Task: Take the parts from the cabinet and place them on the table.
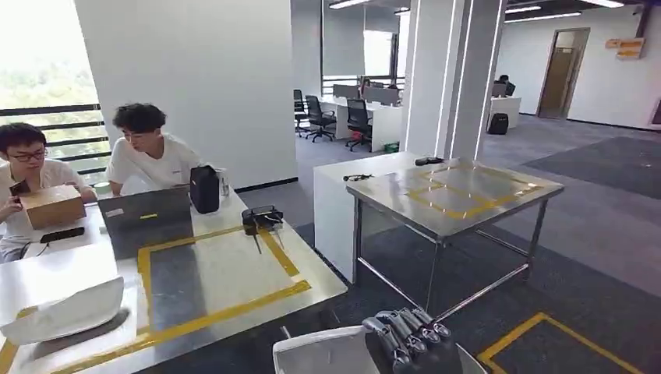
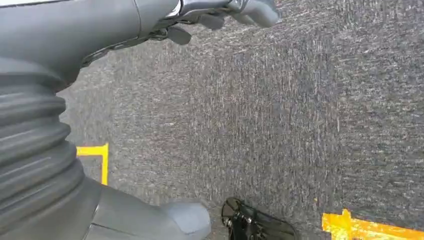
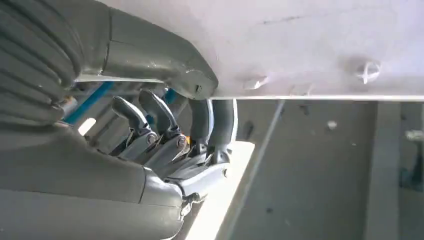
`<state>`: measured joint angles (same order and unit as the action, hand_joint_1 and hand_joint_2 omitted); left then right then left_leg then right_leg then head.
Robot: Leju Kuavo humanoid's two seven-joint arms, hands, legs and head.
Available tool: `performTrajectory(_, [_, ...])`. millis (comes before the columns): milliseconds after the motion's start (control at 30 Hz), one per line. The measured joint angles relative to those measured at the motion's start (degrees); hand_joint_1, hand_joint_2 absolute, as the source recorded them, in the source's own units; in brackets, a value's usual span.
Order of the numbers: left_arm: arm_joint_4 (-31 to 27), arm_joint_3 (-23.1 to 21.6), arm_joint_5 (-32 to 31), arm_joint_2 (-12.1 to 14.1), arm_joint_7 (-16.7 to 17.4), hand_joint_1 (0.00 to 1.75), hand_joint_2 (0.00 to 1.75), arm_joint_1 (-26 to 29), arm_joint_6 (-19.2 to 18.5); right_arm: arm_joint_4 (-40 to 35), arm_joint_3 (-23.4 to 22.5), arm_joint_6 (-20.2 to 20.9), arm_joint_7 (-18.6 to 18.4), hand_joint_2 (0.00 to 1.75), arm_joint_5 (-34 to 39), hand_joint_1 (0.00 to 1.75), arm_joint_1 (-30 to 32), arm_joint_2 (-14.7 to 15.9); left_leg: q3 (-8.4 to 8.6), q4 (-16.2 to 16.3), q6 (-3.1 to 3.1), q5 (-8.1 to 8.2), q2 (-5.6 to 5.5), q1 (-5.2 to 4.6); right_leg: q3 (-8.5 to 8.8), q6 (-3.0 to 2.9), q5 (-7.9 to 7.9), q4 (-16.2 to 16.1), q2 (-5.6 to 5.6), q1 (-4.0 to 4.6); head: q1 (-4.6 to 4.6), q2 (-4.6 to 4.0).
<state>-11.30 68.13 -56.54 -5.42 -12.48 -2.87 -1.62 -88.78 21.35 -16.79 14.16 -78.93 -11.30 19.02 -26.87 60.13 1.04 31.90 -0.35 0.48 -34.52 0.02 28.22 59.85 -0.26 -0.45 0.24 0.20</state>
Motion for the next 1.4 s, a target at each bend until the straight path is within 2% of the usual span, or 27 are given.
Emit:
performTrajectory(100, [0.04, 0.00, 0.00, -0.07, 0.02, 0.00, 1.75, -0.24, -0.04, -0.15, -0.09, -0.13, 0.02, 1.75, 0.09, 1.57, -0.15, 0.09, -0.41, 2.45, 0.59, 0.61, 0.16, 0.11, 2.96, -1.65, 0.64, -0.28, 0.11, -0.02, -0.24, -0.02])
performTrajectory(233, [0.05, 0.00, 0.02, -0.09, 1.09, 0.00, 1.75, -0.05, -0.20, -0.17, -0.09, -0.31, 0.02, 1.75, 0.07, 1.57, 0.12, 0.09, -11.19, 15.99, 0.84, 5.87, 0.17, 0.04, 4.91, -2.17, 2.83, -0.31, 0.50, 0.25, -0.44, 0.00])
performTrajectory(300, [0.07, 0.02, 0.13, -0.22, 1.31, 0.00, 1.75, 0.20, -0.26, -0.17, -0.09, -0.33, 0.02, 1.75, 0.09, 1.57, 0.11, 0.09, -12.99, 13.79, 0.48, 3.55, 0.17, -0.12, 6.45, -2.13, 4.07, -0.32, 0.69, 0.43, -0.51, 0.00])
performTrajectory(367, [0.09, 0.02, 0.31, -0.28, 1.29, 0.00, 1.75, 0.22, -0.31, -0.17, -0.07, -0.33, 0.04, 1.75, 0.20, 1.57, -0.02, 0.09, -11.98, 5.30, -0.54, -2.83, 0.16, -0.68, 8.52, -1.97, 5.67, -0.38, 0.60, 0.70, -0.55, 0.00])
performTrajectory(400, [0.09, 0.02, 0.39, -0.28, 1.29, 0.00, 1.75, 0.46, -0.35, -0.17, -0.07, -0.35, 0.06, 1.75, 0.24, 1.57, 0.14, 0.09, -11.95, 1.38, -1.42, -8.22, 0.26, -1.17, 8.50, -1.93, 6.40, -0.70, 0.51, 0.44, -0.57, 0.00])
performTrajectory(433, [0.11, 0.02, 0.66, -0.09, 1.29, 0.00, 1.75, 0.57, -0.42, 0.20, 0.07, -0.35, 0.31, 1.75, 0.22, 1.57, 0.06, 0.06, -12.80, 2.24, -1.70, -8.40, 0.10, -1.61, 9.36, -1.59, 6.81, -0.72, 0.58, 0.65, -0.40, -0.15])
performTrajectory(500, [0.13, 0.02, 0.66, -0.31, 1.09, 0.00, 1.75, 0.58, -0.46, 0.20, 0.09, -0.33, 0.28, 1.75, 0.44, 1.57, -0.04, 0.04, -11.10, -0.19, -2.00, -7.95, 0.04, -1.91, 9.98, -0.80, 6.76, -2.30, 0.74, 0.16, -0.33, -0.02])
performTrajectory(567, [0.11, 0.02, 0.68, -0.46, 0.87, 0.00, 1.75, 0.35, -0.46, 0.20, 0.09, -0.35, 0.39, 1.75, 0.50, 1.57, -0.54, 0.06, -8.97, -1.72, -2.79, -7.43, -0.06, -1.43, 9.96, 0.04, 4.51, -0.28, 0.68, 0.45, -0.57, 0.00])
performTrajectory(633, [0.05, 0.02, 0.66, -0.52, 0.85, 0.00, 1.75, 0.21, -0.52, 0.44, 0.13, -0.35, 0.48, 1.75, 0.59, 1.57, -1.15, 0.06, -6.60, -3.37, -3.26, -6.68, -0.15, -1.02, 5.41, 0.72, 2.04, 7.51, 0.55, 0.32, -0.20, 0.00])
performTrajectory(667, [0.05, 0.04, 0.63, -0.52, 0.85, 0.00, 1.75, 0.13, -0.52, 0.72, 0.20, -0.22, 0.61, 1.75, 0.64, 1.57, -1.33, 0.06, -5.56, -3.79, -3.23, -6.15, -0.24, -0.82, 2.29, 1.14, 2.76, 11.34, 0.54, 0.17, -0.20, 0.00])
performTrajectory(700, [0.05, 0.02, 0.52, -0.59, 0.85, 0.00, 1.75, 0.10, -0.57, 1.09, 0.33, -0.18, 0.87, 1.75, 0.66, 1.57, -1.37, 0.04, -4.62, -3.93, -3.11, -5.41, -0.37, -0.65, -0.72, 1.47, 5.34, 14.04, 0.54, -0.04, -0.09, 0.00])
performTrajectory(767, [0.05, 0.02, 0.17, -0.63, 0.76, 0.00, 1.75, 0.10, -0.63, 1.62, 0.63, 0.13, 1.18, 1.75, 0.75, 1.57, -1.79, 0.00, -2.68, -3.92, -2.83, -3.80, -0.54, -0.40, -4.45, 1.88, 9.76, 15.03, 0.50, -0.34, 0.00, 0.00])
performTrajectory(800, [0.07, 0.04, 0.11, -0.66, 0.59, 0.00, 1.75, 0.10, -0.74, 1.97, 0.79, 0.48, 1.46, 1.75, 0.83, 1.57, -2.21, -0.07, -1.56, -3.92, -2.61, -2.97, -0.63, -0.30, -5.24, 1.90, 9.75, 13.55, 0.50, -0.46, -0.02, 0.00])
performTrajectory(833, [0.07, 0.04, -0.04, -0.70, 0.46, 0.00, 1.75, 0.08, -0.83, 2.42, 1.00, 0.76, 1.62, 1.75, 1.03, 1.57, -2.69, -0.15, -0.37, -3.92, -2.46, -2.09, -0.69, -0.21, -5.25, 1.93, 8.16, 10.69, 0.48, -0.52, 0.02, 0.00])
performTrajectory(867, [0.07, 0.04, -0.24, -0.72, 0.33, 0.00, 1.75, 0.01, -0.96, 2.95, 1.27, 0.96, 1.95, 1.75, 1.51, 1.57, -3.35, -0.24, 0.98, -3.92, -2.28, -1.12, -0.69, -0.10, -4.77, 1.85, 4.24, 6.27, 0.46, -0.58, 0.06, 0.00])
performTrajectory(900, [0.07, 0.04, -0.55, -0.79, 0.26, 0.00, 1.75, 0.03, -1.03, 3.65, 1.68, 1.53, 2.44, 1.75, 2.08, 1.57, -4.16, -0.35, 1.33, -3.93, -2.01, -0.17, -0.62, -0.07, -4.32, 1.72, -1.65, 1.83, 0.32, -0.60, 0.08, 0.00])
performTrajectory(933, [0.07, 0.04, -0.74, -0.76, 0.15, 0.00, 1.75, -0.15, -1.05, 4.64, 2.23, 1.79, 2.56, 1.75, 2.56, 1.57, -5.27, -0.53, 2.60, -3.28, -1.66, 0.91, -0.57, -0.22, -5.00, 1.67, -5.85, -1.73, 0.13, -0.47, -0.11, -0.02])
performTrajectory(1000, [0.05, 0.04, -1.16, -0.76, 0.05, 0.00, 1.75, -0.37, -1.16, 6.01, 3.30, 2.62, 3.06, 1.75, 3.91, 1.57, -7.46, -1.20, 3.35, -3.93, -0.84, 2.89, -0.52, -0.32, -3.95, 0.75, -5.37, -0.75, 0.05, -0.18, -0.07, 0.00])
performTrajectory(1067, [0.02, 0.04, -1.46, -0.74, -0.15, 0.00, 1.75, -0.81, -1.22, 7.63, 4.29, 2.80, 3.39, 1.75, 4.79, 1.57, -11.10, -2.43, 4.41, -2.01, 0.15, 1.65, -0.39, -0.38, -2.74, -0.47, -4.45, -0.87, 0.46, -0.26, -0.22, 0.00])
performTrajectory(1133, [0.07, 0.02, -1.77, -0.77, -0.22, 0.00, 1.75, -1.43, -1.29, 9.21, 5.31, 3.48, 3.50, 1.75, 5.20, 1.57, -13.39, -3.89, 0.67, 4.60, 0.60, 0.11, -0.16, -0.11, -1.23, -1.43, -3.84, -1.24, 0.44, -0.35, -0.44, 0.00])
performTrajectory(1167, [0.11, 0.02, -1.86, -0.87, -0.22, 0.00, 1.75, -1.53, -1.31, 10.35, 6.09, 3.82, 3.58, 1.75, 5.51, 1.57, -14.59, -4.76, -2.63, 8.95, 0.74, 0.43, -0.11, -0.10, -0.70, -1.72, -3.18, -1.30, 0.45, -0.35, -0.44, 0.00])
performTrajectory(1233, [0.11, 0.02, -2.16, -0.85, -0.20, 0.00, 1.75, -1.33, -1.31, 12.47, 7.43, 4.22, 3.93, 1.75, 6.08, 1.57, -16.45, -6.27, -8.57, 14.59, 0.96, 5.23, -0.10, -0.11, 0.53, -1.87, -1.83, -1.30, 0.62, -0.33, -0.44, 0.00])
performTrajectory(1267, [0.11, 0.02, -2.34, -0.85, -0.20, 0.00, 1.75, -1.17, -1.31, 13.54, 7.91, 4.43, 4.24, 1.75, 6.49, 1.57, -17.32, -6.90, -10.65, 15.25, 1.11, 7.78, -0.09, -0.11, 1.44, -1.85, -1.04, -1.30, 0.73, -0.33, -0.46, 0.00])
performTrajectory(1300, [0.11, 0.02, -2.43, -0.85, -0.17, 0.00, 1.75, -1.07, -1.31, 14.58, 8.33, 4.66, 4.41, 1.75, 6.78, 1.57, -18.27, -7.44, -11.94, 14.37, 1.09, 8.77, -0.07, -0.11, 2.50, -1.81, -0.20, -1.30, 0.77, -0.34, -0.51, 0.00])
performTrajectory(1333, [0.11, 0.02, -2.58, -0.85, -0.17, 0.00, 1.75, -1.06, -1.31, 15.85, 8.98, 4.68, 4.48, 1.75, 6.97, 1.57, -19.17, -8.07, -12.58, 12.10, 0.81, 7.90, -0.04, -0.11, 3.65, -1.75, 0.72, -1.30, 0.77, -0.34, -0.53, 0.00])
performTrajectory(1367, [0.11, 0.02, -2.78, -0.85, -0.17, 0.00, 1.75, -1.00, -1.33, 16.86, 9.51, 4.70, 4.68, 1.75, 7.19, 1.57, -20.08, -8.79, -12.60, 8.83, 0.51, 5.28, 0.00, -0.13, 4.85, -1.68, 1.64, -1.30, 0.68, -0.33, -0.48, 0.00])
performTrajectory(1400, [0.13, 0.02, -2.97, -0.85, -0.13, 0.00, 1.75, -0.88, -1.40, 18.10, 10.14, 4.70, 4.92, 1.75, 7.68, 1.57, -21.18, -9.64, -12.49, 4.96, 0.22, 0.24, 0.14, -0.17, 5.95, -1.53, 2.55, -1.31, 0.59, -0.33, -0.55, 0.00])
